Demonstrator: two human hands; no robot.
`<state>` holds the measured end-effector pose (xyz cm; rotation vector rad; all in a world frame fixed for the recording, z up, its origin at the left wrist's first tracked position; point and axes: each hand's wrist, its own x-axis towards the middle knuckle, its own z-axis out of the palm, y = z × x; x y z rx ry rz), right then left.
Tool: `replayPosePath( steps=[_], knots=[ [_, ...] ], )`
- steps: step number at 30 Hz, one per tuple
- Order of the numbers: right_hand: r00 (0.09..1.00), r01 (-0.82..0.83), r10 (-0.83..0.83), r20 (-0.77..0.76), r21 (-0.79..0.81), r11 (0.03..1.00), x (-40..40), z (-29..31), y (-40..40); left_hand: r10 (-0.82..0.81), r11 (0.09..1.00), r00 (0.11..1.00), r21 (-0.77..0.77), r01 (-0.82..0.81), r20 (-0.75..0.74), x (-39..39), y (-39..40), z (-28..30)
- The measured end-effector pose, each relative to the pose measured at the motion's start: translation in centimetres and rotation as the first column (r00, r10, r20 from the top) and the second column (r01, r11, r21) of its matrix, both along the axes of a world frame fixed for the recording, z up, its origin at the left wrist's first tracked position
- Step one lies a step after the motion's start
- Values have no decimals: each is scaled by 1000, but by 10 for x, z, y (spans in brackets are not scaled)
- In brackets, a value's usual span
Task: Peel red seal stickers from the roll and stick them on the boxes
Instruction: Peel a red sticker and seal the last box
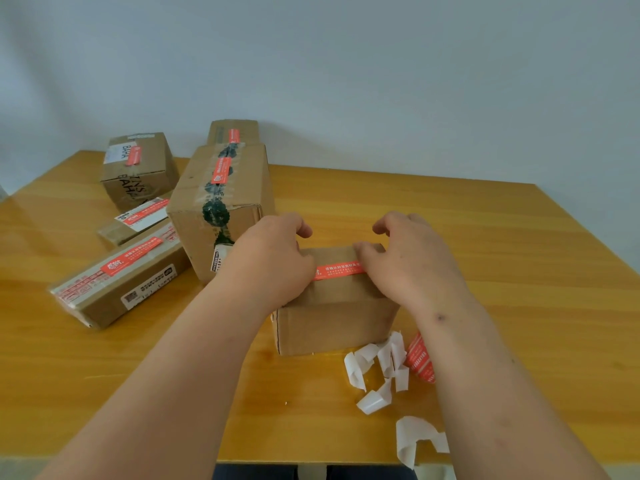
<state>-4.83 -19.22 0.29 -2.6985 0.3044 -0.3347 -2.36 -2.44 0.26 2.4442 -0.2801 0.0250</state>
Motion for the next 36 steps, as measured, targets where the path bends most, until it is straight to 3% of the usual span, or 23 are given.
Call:
replayPosePath(
  steps=[2,5,11,20,28,30,33,36],
  knots=[
    [998,1,1,-69,23,1000,2,-1,-2,3,1000,1000,-6,-3,-5,0,0,-1],
    [999,4,-3,-46,33,999,2,0,-6,3,999,1000,-38,-4,-27,0,3,-2],
    [987,-91,106,-122,124,988,-6,-1,-6,-75,997,997,-9,75,-36,-8,7,-2],
    [994,-43,56,-97,129,991,-9,-3,-1,-5,998,1000,-56,6,18,-12,1,-6],
    [984,-126,144,-101,167,978,-15,1,-15,-34,992,999,-118,38,35,-14,12,-8],
    [978,-153,178,-109,202,967,-16,3,-18,-60,994,998,-88,63,37,-16,16,-8],
    [973,-160,183,-140,163,974,-15,1,-12,-22,994,997,106,14,79,-13,12,-11],
    [976,-151,168,-135,124,981,-14,-4,-4,55,997,997,52,-58,61,-11,6,-13]
  ],
)
